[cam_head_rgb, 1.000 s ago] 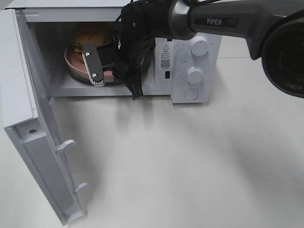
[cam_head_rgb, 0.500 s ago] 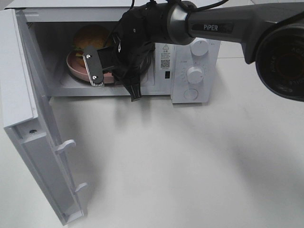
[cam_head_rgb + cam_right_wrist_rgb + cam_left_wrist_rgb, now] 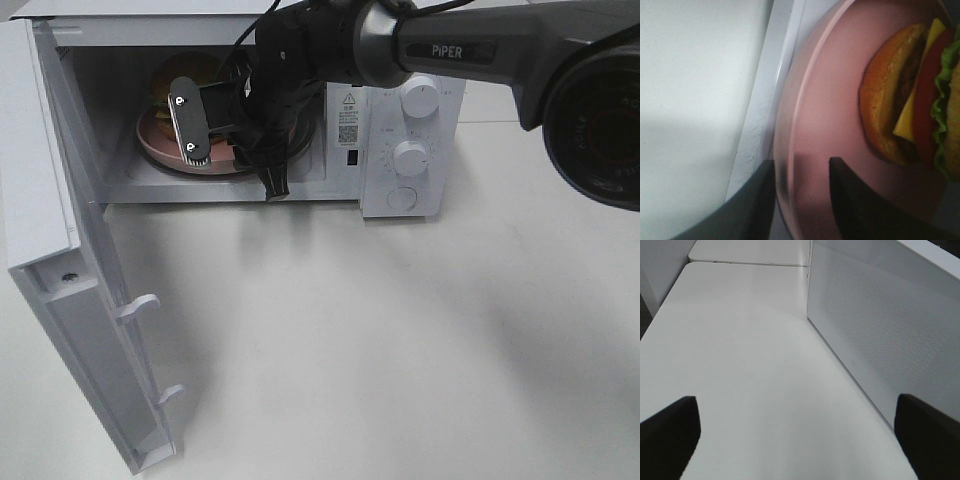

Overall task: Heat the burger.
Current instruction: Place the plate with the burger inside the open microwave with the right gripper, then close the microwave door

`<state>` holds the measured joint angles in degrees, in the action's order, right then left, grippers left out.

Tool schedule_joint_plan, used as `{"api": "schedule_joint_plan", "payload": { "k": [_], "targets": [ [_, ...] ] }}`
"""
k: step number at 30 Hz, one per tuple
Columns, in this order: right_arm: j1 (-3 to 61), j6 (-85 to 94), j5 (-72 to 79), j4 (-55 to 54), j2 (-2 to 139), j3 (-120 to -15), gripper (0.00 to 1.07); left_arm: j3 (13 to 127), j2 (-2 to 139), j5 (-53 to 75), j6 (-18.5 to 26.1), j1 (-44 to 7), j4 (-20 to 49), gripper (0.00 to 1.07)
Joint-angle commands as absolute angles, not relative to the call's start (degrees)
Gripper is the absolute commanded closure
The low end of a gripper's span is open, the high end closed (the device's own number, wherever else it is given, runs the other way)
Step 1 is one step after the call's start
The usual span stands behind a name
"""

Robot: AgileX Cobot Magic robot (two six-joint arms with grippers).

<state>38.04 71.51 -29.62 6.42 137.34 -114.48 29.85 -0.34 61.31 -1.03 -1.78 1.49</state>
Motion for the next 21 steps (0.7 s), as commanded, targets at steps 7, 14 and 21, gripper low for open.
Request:
{"api": "schedule_joint_plan", "payload": {
  "k": [7, 14, 21],
  "targets": [
    [37.99, 67.38, -32.26, 6.13, 136.59, -114.65, 0.59, 29.74, -0.52, 61.25, -0.97, -1.55, 1.66, 0.09],
    [37.99, 67.38, -30.02, 5.39, 133.61, -110.07, 0.46, 29.74, -0.52, 61.25, -0.97, -1.55, 1.66, 0.09],
    [37.99, 67.38, -25.90, 5.33, 129.37, -102.96, 0.40, 29.74, -0.52, 61.25, -0.97, -1.55, 1.66, 0.09]
  ]
}}
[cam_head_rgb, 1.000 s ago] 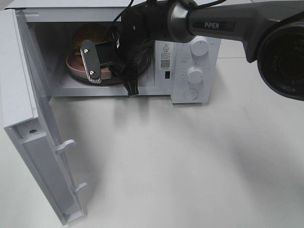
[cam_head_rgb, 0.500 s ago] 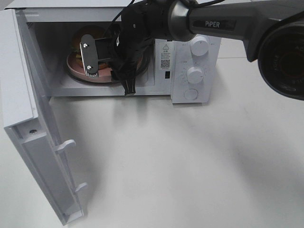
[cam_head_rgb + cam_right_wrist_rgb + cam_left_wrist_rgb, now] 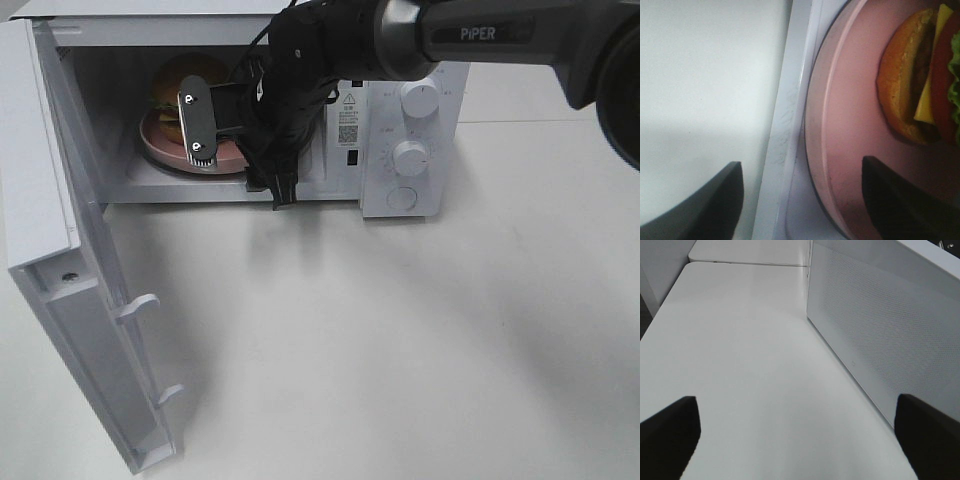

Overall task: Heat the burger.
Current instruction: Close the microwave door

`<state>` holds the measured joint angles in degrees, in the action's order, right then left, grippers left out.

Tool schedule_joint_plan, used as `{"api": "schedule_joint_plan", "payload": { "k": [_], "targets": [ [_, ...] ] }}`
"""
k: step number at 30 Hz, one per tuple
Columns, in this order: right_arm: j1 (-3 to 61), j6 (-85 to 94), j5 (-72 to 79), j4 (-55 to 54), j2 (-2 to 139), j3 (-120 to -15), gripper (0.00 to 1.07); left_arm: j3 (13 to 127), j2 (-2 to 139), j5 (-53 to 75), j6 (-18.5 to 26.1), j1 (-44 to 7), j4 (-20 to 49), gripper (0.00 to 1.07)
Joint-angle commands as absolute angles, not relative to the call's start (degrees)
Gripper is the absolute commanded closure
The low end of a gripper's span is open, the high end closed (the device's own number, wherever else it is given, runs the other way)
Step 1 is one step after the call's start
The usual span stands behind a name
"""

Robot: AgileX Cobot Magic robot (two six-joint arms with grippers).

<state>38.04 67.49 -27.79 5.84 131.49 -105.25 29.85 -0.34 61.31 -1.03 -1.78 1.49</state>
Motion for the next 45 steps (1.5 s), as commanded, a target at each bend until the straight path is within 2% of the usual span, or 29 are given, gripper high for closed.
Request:
{"api": "schedule_joint_plan", "payload": {
  "k": [1, 10, 23, 45],
  "targets": [
    [38.04, 67.38, -25.55, 5.33, 128.57, -101.81, 0.40, 29.74, -0.52, 61.25, -0.97, -1.55, 1.66, 0.09],
    [38.22, 67.38, -19.60, 8.77, 120.55, -90.30, 0.39, 29.74, -0.52, 61.25, -0.97, -1.55, 1.66, 0.09],
    [37.99, 66.12, -15.30, 10.03, 112.36, -80.44, 0.39, 29.74, -0.52, 61.25, -0.97, -1.55, 1.66, 0.09],
    [37.99, 36.44, -16.16, 10.03, 97.00, -63.31, 0.39, 29.74, -0.52, 61.25, -0.97, -1.55, 1.66, 0.09]
  ]
}}
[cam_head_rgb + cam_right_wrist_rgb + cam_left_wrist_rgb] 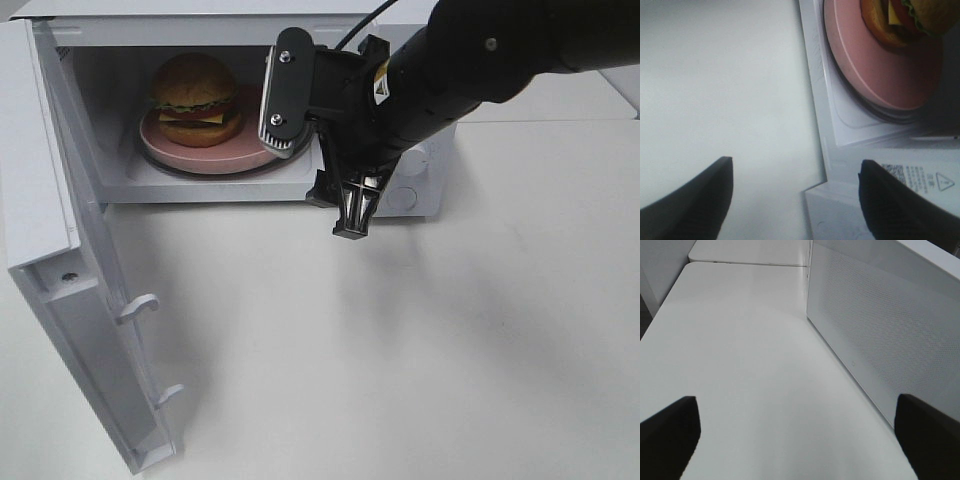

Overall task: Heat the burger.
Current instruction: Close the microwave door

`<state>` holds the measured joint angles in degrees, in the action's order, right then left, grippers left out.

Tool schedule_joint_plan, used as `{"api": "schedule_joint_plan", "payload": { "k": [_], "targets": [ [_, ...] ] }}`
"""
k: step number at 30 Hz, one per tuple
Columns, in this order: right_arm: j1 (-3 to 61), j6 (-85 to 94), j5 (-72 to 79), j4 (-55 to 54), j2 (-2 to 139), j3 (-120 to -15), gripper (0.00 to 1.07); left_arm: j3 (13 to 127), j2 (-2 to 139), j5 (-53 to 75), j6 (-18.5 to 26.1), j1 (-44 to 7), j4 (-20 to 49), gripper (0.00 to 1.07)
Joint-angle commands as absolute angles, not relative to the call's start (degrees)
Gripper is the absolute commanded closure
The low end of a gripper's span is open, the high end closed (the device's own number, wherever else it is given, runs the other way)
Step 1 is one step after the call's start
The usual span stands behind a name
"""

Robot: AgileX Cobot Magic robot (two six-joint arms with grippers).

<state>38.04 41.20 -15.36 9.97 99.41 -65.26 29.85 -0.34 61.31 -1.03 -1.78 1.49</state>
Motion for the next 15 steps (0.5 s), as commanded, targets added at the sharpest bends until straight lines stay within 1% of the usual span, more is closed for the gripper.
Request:
{"api": "schedule_joint_plan", "payload": {
  "k": [1, 3, 4, 5, 6, 8, 10, 11, 13, 15],
  "targets": [
    [37.99, 32.95, -16.67, 10.03, 95.40, -61.65, 0.39, 29.74, -0.52, 61.25, -0.97, -1.55, 1.66, 0.09],
    [37.99, 31.51, -17.02, 10.03, 94.77, -60.91, 0.39, 29.74, -0.52, 61.25, -0.97, -1.55, 1.66, 0.09],
    [37.99, 27.33, -18.05, 9.91, 93.28, -59.70, 0.39, 29.74, -0.52, 61.25, -0.97, -1.55, 1.66, 0.09],
    [37.99, 27.33, -18.05, 9.91, 93.28, -59.70, 0.39, 29.74, -0.52, 61.25, -0.97, -1.55, 1.66, 0.09],
    [37.99, 21.77, -19.60, 9.57, 91.79, -58.67, 0.39, 29.74, -0.52, 61.25, -0.97, -1.55, 1.66, 0.09],
    [37.99, 19.37, -20.51, 9.45, 91.21, -58.38, 0.39, 29.74, -0.52, 61.25, -0.97, -1.55, 1.66, 0.09],
    [37.99, 11.29, -25.21, 9.45, 89.61, -57.98, 0.39, 29.74, -0.52, 61.25, -0.97, -1.55, 1.66, 0.09],
    [37.99, 11.29, -25.21, 9.45, 89.61, -57.98, 0.39, 29.74, -0.52, 61.25, -0.97, -1.55, 1.66, 0.09],
    [37.99, 3.84, -34.49, 9.45, 87.78, -57.93, 0.39, 29.74, -0.52, 61.25, -0.97, -1.55, 1.66, 0.09],
    [37.99, 3.15, -37.01, 9.45, 87.32, -57.93, 0.39, 29.74, -0.52, 61.25, -0.97, -1.55, 1.66, 0.09]
  ]
}}
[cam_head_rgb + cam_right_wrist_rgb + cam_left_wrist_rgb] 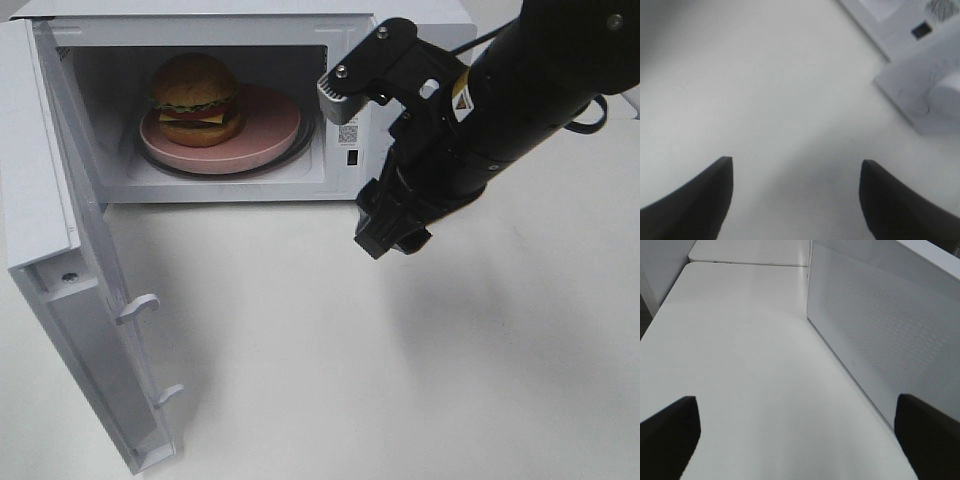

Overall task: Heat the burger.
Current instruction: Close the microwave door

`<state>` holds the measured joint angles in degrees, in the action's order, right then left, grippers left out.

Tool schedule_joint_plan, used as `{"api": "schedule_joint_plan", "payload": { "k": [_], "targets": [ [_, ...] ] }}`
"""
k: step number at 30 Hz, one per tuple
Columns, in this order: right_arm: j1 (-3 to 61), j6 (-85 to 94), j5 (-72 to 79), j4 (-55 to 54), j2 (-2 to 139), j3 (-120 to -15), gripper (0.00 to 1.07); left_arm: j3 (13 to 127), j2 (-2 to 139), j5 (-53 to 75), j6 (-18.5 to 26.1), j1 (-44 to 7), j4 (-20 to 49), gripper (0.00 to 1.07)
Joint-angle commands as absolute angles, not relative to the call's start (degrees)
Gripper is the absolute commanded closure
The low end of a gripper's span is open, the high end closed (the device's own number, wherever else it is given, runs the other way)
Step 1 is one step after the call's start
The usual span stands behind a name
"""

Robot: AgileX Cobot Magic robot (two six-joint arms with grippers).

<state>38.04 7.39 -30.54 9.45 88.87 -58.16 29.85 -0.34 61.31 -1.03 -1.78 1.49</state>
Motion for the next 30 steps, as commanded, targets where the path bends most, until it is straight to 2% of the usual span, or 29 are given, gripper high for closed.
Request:
{"api": "schedule_joint_plan", "payload": {
  "k": [1, 6, 12, 20, 30],
  "targets": [
    [37.99, 3.15, -37.01, 9.45, 87.32, -57.93, 0.39, 29.74, -0.52, 61.25, -0.97, -1.55, 1.66, 0.09],
    [37.99, 0.80, -48.93, 9.51, 83.94, -57.41, 0.39, 29.74, -0.52, 61.25, -0.97, -1.55, 1.66, 0.09],
    [37.99, -0.46, -50.48, 9.51, 80.90, -54.72, 0.39, 29.74, -0.52, 61.25, -0.97, -1.55, 1.66, 0.09],
    [37.99, -2.69, -50.59, 9.45, 69.96, -45.95, 0.39, 29.74, -0.52, 61.25, -0.97, -1.55, 1.66, 0.09],
    [37.99, -3.50, -53.46, 9.57, 58.79, -42.28, 0.39, 29.74, -0.52, 61.25, -0.97, -1.55, 1.66, 0.09]
  ]
}}
